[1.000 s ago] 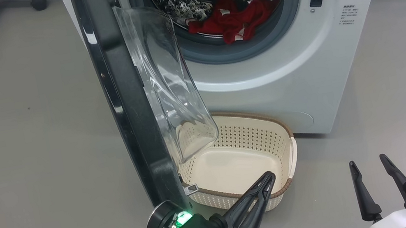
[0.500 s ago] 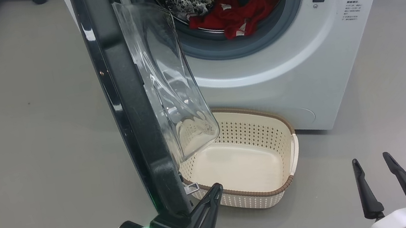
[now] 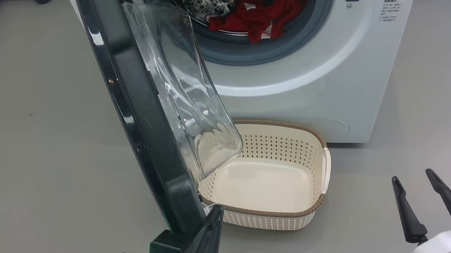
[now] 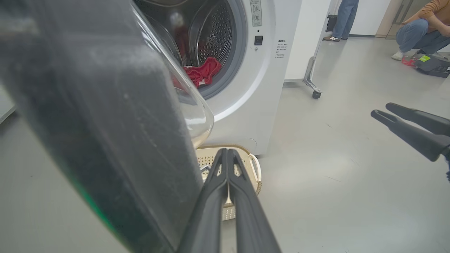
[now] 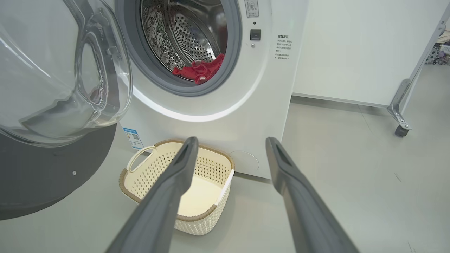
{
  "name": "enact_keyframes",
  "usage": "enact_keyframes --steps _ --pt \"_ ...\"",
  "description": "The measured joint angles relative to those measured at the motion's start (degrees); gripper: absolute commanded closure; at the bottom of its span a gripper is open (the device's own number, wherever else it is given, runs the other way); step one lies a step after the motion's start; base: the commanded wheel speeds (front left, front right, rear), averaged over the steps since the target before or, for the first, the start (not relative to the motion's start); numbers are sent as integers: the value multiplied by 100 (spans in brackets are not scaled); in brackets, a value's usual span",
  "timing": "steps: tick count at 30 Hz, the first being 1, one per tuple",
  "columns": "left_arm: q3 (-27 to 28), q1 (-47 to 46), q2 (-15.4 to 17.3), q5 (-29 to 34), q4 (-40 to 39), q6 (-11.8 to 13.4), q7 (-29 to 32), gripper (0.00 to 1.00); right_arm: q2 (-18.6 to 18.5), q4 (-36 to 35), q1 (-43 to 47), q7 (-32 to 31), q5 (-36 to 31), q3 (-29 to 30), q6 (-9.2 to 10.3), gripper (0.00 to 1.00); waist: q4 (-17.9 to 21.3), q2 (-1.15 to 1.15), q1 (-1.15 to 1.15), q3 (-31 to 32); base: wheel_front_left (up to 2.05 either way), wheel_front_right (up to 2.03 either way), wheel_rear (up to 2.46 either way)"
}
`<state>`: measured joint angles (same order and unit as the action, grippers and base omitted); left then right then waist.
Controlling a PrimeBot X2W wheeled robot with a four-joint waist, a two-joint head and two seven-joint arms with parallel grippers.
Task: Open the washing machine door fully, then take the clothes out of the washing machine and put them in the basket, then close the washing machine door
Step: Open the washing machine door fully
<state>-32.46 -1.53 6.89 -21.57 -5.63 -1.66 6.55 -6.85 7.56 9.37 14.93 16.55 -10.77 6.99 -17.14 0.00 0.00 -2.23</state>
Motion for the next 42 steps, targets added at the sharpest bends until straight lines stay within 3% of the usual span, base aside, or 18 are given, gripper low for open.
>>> enact_keyframes --steps 17,34,42 --pt "166 59 -20 -59 122 144 -59 100 -47 -14 -37 0 -116 121 -37 0 -84 0 0 10 0 0 0" --pt "211 164 -49 -153 199 148 -122 100 -52 -35 -29 0 -116 322 -36 0 -486 0 0 100 0 0 0" --pt "346 253 -27 -153 223 297 -211 100 -16 -27 -26 0 -153 265 -36 0 -612 0 0 144 0 0 0"
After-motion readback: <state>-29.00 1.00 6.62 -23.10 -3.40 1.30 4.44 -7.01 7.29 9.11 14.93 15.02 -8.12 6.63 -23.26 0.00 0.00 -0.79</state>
